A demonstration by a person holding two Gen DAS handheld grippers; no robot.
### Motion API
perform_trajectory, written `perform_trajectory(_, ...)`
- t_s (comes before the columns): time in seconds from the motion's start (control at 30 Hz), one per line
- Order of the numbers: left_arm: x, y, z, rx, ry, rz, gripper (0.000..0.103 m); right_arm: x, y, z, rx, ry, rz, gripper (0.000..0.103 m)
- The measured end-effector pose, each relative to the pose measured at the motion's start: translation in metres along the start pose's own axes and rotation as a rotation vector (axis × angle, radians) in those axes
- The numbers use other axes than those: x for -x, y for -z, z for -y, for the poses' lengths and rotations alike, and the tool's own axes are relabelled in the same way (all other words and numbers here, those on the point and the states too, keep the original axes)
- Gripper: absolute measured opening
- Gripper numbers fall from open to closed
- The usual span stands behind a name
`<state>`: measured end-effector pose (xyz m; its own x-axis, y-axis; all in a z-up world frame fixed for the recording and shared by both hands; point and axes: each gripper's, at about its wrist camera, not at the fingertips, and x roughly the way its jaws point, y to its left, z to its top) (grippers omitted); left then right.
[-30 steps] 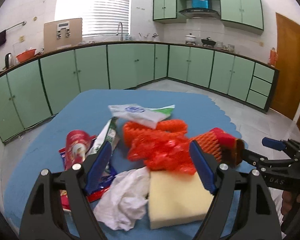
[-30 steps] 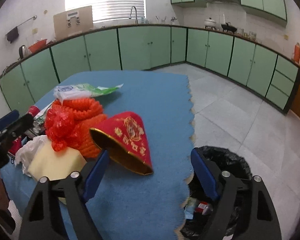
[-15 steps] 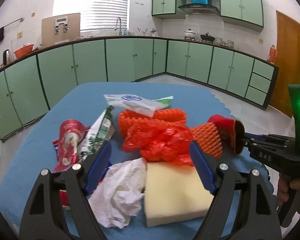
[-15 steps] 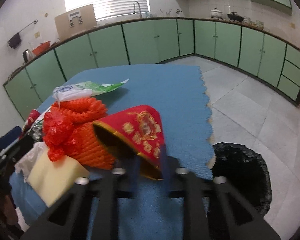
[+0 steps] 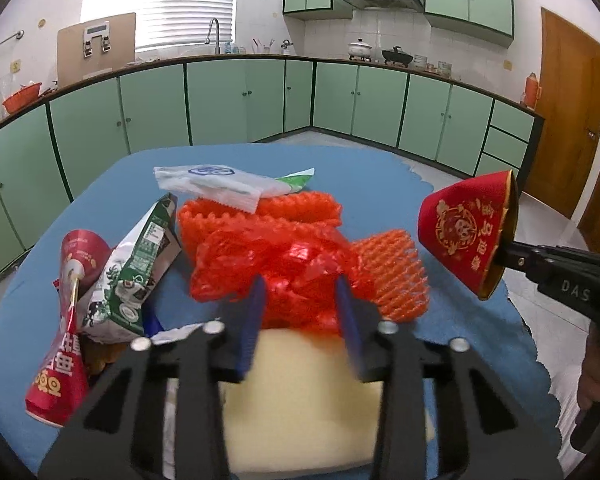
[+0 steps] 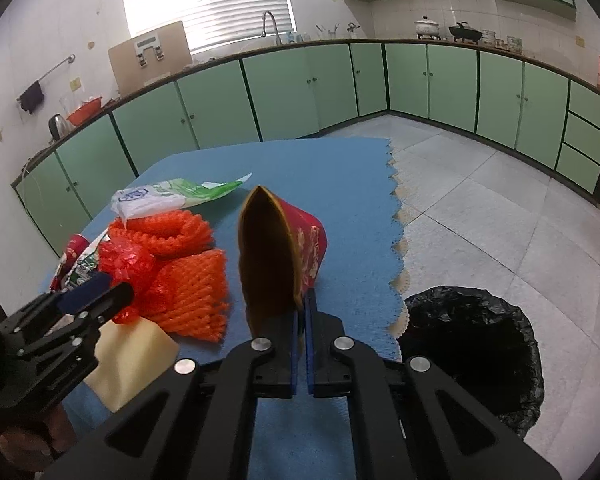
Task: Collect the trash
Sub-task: 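Grasp the red paper cup with the right tool while the left tool grasps the red plastic bag, then carry cup and bag over the bin and open both tools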
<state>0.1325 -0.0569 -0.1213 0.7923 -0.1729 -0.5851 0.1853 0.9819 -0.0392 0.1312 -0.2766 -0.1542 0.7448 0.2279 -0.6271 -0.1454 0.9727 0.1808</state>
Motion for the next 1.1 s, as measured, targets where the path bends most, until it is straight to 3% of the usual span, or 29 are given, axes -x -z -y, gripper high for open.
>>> perform_trajectory(0.1,0.003,-0.001,-0.002,0.008,-0.017,0.015,0.016,0.001,-0.001,-0.001,-0.005,-0.005,0.004,0.003)
perform_trajectory(0.13,0.006,-0.001,-0.002,0.006,-0.02,0.022,0.003,0.002,-0.001,-0.002,-0.005,-0.005,0.005,0.003)
perform_trajectory(0.6,0.062,-0.019,0.014,-0.023,0.023,0.173,0.0,0.043,-0.016,-0.008,0.002,0.011,0.085,0.003)
perform_trajectory(0.87,0.054,-0.035,0.062,-0.065,0.163,0.17,0.0,0.075,-0.013,0.026,-0.048,0.109,0.109,0.003)
perform_trajectory(1.1,0.03,-0.038,0.125,-0.105,0.292,0.146,0.0,0.1,0.002,0.079,-0.117,0.253,0.097,0.003)
